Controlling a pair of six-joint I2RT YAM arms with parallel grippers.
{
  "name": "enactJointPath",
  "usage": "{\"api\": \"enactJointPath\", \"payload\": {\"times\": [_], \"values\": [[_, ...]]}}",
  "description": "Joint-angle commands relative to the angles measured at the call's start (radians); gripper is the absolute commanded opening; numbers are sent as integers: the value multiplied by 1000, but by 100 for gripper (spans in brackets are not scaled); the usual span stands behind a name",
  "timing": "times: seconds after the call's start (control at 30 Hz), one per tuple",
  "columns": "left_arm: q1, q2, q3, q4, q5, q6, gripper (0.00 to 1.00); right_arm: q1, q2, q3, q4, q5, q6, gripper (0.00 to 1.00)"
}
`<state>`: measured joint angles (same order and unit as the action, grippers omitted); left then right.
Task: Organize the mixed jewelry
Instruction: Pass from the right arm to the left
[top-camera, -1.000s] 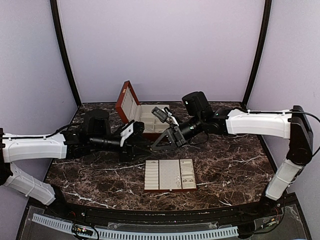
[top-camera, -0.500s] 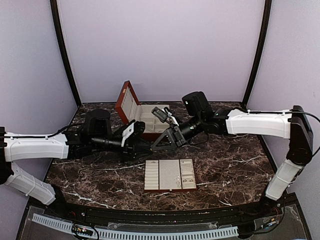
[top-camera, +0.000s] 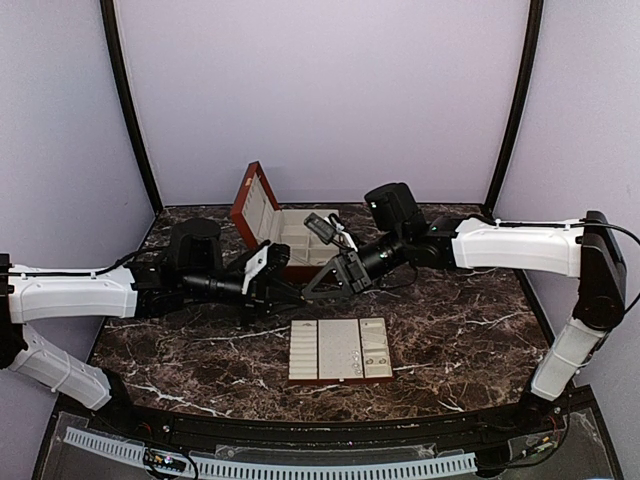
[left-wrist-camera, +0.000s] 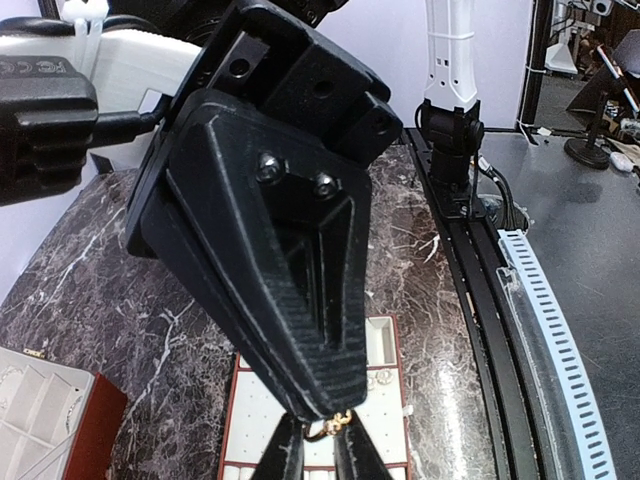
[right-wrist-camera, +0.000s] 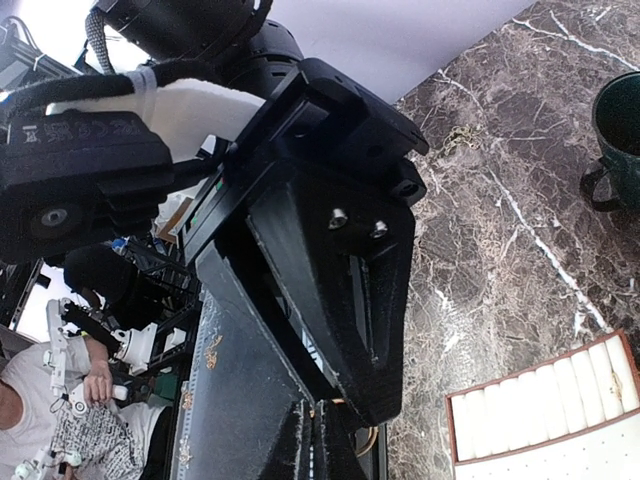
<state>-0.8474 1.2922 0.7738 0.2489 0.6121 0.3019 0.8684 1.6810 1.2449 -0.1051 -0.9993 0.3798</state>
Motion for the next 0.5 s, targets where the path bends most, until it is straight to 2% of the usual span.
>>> {"api": "enactJointPath", "payload": {"times": [0.0, 0.2, 0.47], "values": [[-7, -18, 19, 21, 21, -13, 10, -5, 3, -7, 18, 24, -2, 0], [-7, -24, 14, 23, 21, -26, 0, -6, 1, -16, 22, 42, -4, 0], [-6, -3, 19, 3, -23, -94, 0, -18, -19, -21, 28, 85, -2, 0]]}}
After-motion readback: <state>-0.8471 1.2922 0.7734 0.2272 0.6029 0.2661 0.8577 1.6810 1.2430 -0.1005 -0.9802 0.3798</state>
